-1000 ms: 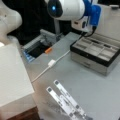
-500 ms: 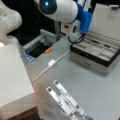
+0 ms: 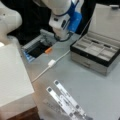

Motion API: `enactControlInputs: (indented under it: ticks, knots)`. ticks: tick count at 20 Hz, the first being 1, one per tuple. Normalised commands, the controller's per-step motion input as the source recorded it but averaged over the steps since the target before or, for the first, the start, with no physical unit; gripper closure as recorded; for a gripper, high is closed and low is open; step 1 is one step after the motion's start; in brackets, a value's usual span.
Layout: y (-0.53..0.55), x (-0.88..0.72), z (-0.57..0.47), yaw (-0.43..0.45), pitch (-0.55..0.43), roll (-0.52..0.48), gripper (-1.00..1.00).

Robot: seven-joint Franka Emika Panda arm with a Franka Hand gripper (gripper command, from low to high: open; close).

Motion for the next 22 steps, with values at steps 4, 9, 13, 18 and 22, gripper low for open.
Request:
enactControlInputs:
  ticks: [4,9,13,18,22]
  knots:
    - [-0.14,-0.35,-0.16,-0.04,-0.077,-0.417,-1.0]
    - [-0.04,-0.32,-0.22,-0.097,-0.129,-0.498,-1.0]
    - [-0.01,-0.41,-0.24,-0.044,-0.197,-0.428,-1.0]
    - [-0.04,-0.49,-0.18,-0.119,-0.206,-0.337,-1.0]
    - [-0.1,-0.5,-0.18,-0.12,-0.215,-0.274,-1.0]
